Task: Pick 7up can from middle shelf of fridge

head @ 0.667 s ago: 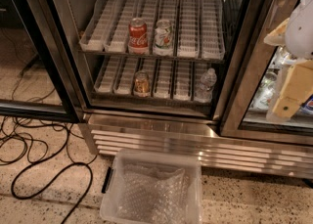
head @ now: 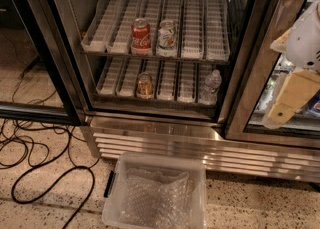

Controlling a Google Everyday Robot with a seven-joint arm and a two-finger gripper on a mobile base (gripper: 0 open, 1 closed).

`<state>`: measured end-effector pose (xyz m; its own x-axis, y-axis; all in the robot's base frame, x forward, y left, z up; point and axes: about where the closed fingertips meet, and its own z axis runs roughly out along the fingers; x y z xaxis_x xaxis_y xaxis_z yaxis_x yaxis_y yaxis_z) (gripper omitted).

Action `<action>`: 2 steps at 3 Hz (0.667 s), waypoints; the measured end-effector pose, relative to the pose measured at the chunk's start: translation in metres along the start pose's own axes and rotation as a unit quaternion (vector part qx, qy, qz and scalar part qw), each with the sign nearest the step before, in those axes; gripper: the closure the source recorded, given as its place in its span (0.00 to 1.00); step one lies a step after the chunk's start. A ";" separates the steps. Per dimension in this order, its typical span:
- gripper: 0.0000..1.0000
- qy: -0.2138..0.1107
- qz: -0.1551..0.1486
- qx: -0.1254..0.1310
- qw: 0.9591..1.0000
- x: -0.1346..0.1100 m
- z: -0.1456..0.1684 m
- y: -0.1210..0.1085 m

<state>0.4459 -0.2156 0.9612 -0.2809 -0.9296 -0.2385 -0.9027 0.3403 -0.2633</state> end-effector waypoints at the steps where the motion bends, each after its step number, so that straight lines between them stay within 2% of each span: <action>1: 0.00 -0.011 0.065 0.009 0.998 0.005 0.030 -0.005; 2: 0.00 -0.002 0.115 -0.011 0.993 0.004 0.052 -0.019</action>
Offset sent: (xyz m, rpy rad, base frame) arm 0.0346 -0.0009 -0.0663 0.0888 0.2457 -0.3024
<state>0.4788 -0.2179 0.9164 -0.4788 -0.8271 -0.2944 -0.8217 0.5403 -0.1815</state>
